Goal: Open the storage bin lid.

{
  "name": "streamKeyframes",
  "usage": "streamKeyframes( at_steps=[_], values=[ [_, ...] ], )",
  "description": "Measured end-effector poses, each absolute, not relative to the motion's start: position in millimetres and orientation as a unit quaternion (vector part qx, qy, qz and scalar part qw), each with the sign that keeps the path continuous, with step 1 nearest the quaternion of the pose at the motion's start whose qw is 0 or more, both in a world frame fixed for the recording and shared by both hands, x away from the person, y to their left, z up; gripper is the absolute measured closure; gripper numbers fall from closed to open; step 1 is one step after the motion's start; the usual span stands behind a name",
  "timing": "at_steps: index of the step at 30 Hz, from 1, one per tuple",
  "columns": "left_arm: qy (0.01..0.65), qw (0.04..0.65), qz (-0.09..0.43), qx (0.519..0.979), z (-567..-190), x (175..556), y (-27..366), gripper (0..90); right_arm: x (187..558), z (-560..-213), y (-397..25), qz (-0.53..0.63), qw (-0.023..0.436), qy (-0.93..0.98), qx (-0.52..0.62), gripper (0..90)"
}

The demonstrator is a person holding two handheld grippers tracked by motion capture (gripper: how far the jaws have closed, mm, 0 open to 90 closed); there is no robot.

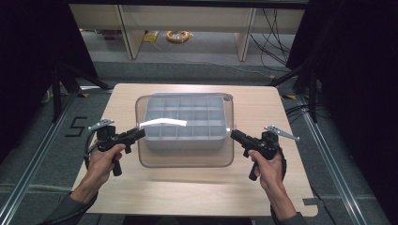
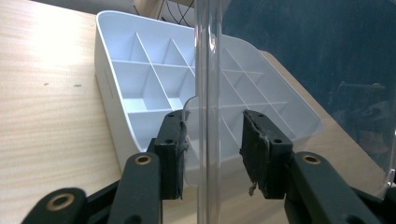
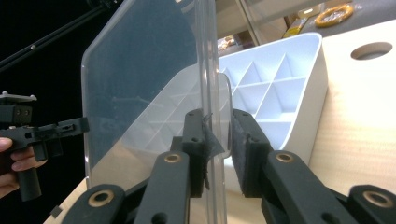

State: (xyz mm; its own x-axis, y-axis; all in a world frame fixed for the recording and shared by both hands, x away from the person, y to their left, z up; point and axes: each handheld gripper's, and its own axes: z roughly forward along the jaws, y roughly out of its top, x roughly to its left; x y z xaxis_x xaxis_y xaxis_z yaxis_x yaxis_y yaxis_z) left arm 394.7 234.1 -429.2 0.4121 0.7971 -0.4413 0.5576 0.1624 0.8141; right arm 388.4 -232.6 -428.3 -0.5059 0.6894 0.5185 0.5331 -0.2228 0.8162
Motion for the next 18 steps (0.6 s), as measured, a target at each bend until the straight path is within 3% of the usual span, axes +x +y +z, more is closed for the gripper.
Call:
streamKeyframes(
  at_steps=[18],
  values=[
    [0.534,0.535,0.093,0.648,-451,358,233,61.0,347,-453,-234,0.591,0.047,0.618,0.516,76.9]
  ],
)
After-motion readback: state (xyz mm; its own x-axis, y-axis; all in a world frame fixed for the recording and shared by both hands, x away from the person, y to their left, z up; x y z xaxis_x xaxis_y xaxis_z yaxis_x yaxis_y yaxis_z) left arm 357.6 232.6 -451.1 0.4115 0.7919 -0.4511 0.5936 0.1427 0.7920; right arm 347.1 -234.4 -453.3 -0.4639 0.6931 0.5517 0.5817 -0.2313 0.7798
